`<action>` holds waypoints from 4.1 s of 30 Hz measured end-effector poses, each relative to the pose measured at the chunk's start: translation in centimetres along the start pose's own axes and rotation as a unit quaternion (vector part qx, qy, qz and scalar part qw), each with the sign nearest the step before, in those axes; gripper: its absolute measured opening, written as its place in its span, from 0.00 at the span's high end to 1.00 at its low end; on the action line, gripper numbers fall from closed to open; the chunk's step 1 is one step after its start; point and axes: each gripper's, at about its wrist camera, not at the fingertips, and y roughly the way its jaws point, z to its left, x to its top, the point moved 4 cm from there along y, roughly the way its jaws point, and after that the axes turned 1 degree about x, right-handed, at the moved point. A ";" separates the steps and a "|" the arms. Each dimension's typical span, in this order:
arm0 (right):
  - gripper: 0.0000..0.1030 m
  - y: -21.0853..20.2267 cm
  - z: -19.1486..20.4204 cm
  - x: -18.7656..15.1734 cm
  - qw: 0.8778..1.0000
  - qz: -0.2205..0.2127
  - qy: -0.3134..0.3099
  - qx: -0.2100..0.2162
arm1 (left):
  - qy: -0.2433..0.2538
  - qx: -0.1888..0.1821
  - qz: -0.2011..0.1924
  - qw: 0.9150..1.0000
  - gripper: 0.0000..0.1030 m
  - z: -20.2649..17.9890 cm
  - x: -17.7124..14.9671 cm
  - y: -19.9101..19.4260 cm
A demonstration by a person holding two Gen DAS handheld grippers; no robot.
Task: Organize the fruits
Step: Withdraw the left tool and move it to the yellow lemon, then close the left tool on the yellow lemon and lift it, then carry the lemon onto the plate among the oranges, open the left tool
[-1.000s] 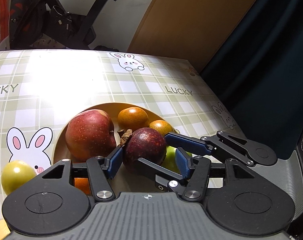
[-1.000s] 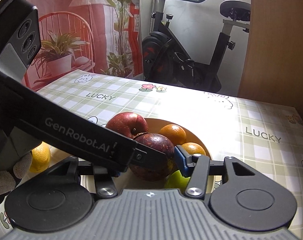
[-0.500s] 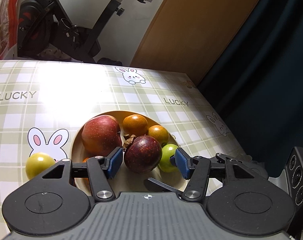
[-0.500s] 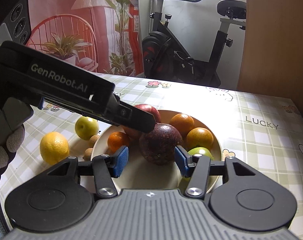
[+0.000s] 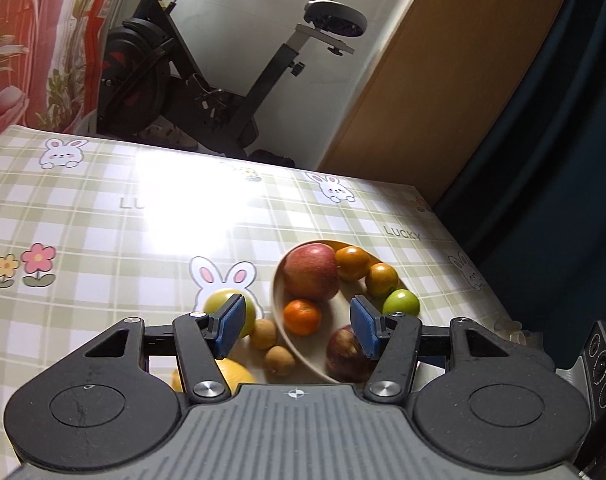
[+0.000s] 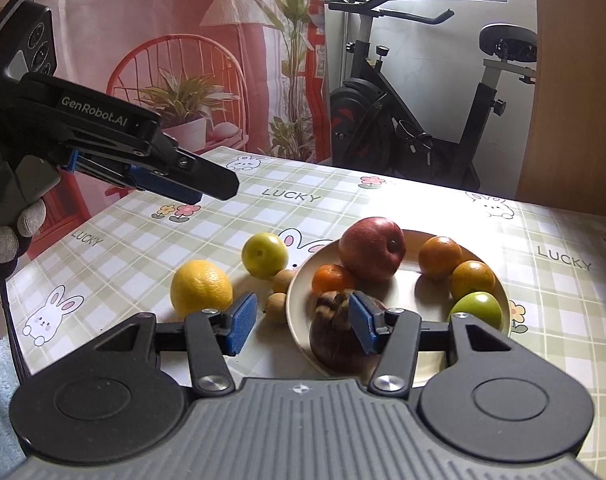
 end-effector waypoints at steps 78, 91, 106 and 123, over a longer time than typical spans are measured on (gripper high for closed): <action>0.41 8.6 4.2 -2.8 0.994 0.001 -0.011 0.104 | -0.040 -0.002 0.022 0.999 0.45 3.3 -8.3 3.7; 0.42 5.7 3.7 -1.6 0.995 -0.043 0.002 0.092 | 0.004 0.007 0.006 1.000 0.46 0.5 -6.5 2.1; 0.42 2.2 -6.4 1.3 0.994 -0.069 0.080 0.018 | 0.048 -0.038 0.036 0.997 0.46 -8.0 -0.2 8.2; 0.42 5.2 -11.1 0.5 0.990 -0.007 0.142 -0.006 | 0.047 -0.015 0.090 0.995 0.46 -9.2 0.6 14.4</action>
